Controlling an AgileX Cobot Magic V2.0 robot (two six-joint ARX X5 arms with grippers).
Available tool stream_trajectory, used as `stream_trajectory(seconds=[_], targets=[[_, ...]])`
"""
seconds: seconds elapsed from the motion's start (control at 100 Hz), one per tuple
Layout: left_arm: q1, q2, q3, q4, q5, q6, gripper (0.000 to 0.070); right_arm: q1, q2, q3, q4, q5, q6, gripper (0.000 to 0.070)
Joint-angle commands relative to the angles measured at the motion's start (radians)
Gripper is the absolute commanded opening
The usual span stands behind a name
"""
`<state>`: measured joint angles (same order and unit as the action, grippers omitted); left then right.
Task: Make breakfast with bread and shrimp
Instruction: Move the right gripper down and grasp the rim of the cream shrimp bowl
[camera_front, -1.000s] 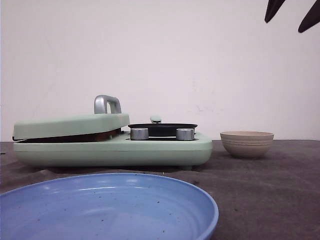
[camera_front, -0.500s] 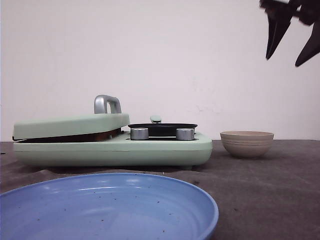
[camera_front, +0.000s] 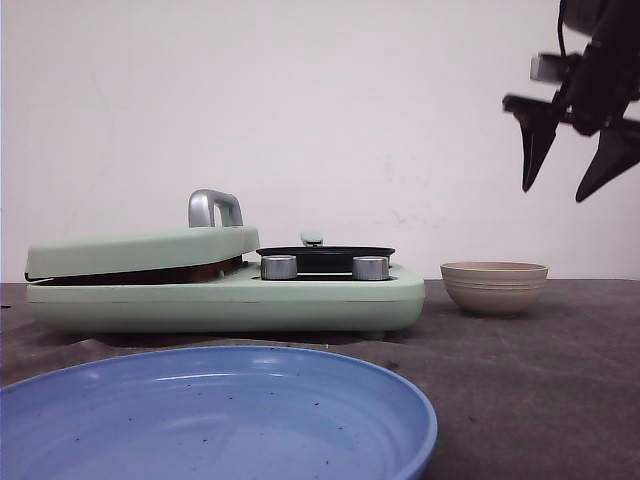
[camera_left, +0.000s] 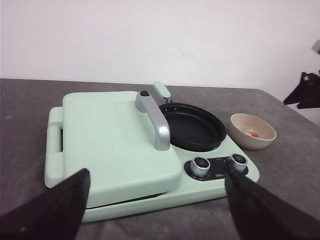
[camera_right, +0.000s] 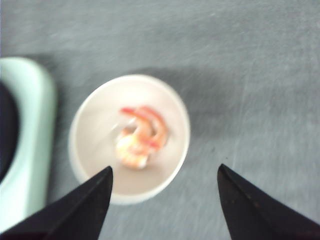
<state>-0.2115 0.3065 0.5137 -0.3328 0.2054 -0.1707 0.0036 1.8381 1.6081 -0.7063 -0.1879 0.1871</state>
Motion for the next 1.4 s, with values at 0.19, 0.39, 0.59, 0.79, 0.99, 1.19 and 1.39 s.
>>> stream_trajectory(seconds=[0.19, 0.39, 0.59, 0.79, 0.99, 1.19, 1.39], targets=[[-0.001, 0.000, 0.002, 0.007, -0.005, 0.013, 0.0468, -0.015, 0.174, 0.096, 0.017, -0.032, -0.003, 0.0403], [-0.001, 0.000, 0.002, -0.005, -0.005, 0.013, 0.0468, -0.014, 0.256, 0.100, 0.026, -0.052, -0.003, 0.0403], [-0.001, 0.000, 0.002, -0.020, -0.007, 0.013, 0.0468, -0.014, 0.293, 0.100, 0.039, -0.061, -0.004, 0.0390], [-0.001, 0.000, 0.002, -0.019, -0.021, 0.013, 0.0469, -0.015, 0.308, 0.100, 0.047, -0.077, -0.004, 0.0317], [-0.001, 0.000, 0.002, -0.019, -0.031, 0.021, 0.0468, -0.013, 0.329, 0.100, 0.046, -0.118, -0.003, 0.0223], [-0.001, 0.000, 0.002, -0.019, -0.031, 0.021, 0.0469, -0.011, 0.335, 0.100, 0.050, -0.107, -0.004, 0.0000], [-0.001, 0.000, 0.002, -0.019, -0.030, 0.021, 0.0468, -0.012, 0.335, 0.100, 0.050, -0.107, -0.008, 0.0000]])
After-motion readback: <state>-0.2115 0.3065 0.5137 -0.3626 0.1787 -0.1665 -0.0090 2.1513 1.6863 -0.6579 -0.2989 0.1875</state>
